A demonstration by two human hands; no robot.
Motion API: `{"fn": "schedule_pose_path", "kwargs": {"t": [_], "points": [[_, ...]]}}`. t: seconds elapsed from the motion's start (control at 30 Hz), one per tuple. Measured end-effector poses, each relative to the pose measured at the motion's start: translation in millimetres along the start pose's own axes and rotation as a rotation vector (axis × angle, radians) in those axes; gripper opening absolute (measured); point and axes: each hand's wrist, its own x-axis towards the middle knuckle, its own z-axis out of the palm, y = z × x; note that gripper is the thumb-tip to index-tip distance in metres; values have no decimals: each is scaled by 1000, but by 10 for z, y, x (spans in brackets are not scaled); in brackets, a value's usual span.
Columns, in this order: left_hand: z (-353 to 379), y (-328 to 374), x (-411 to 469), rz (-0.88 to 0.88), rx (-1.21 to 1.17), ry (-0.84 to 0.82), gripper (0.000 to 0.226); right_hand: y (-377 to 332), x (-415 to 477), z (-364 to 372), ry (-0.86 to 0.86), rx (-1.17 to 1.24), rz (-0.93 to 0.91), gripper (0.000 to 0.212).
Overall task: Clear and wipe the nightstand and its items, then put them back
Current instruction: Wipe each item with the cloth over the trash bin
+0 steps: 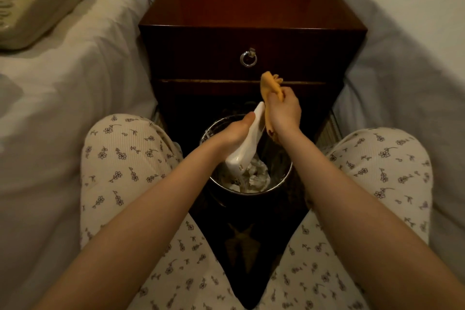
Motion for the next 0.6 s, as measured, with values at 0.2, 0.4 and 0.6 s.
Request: {"fn": "schedule_pose_path", "kwargs": {"t": [0.2,0.4,0.6], "points": [[-39,-21,61,32,21,85,62,-35,-16,3,-191,10,-107,20],[-52,28,11,29,81,70,68,-29,-89,-14,100,283,15,19],[-40,-21,18,55,119,66,67,49,-92,-7,91,193,134,29]]}}
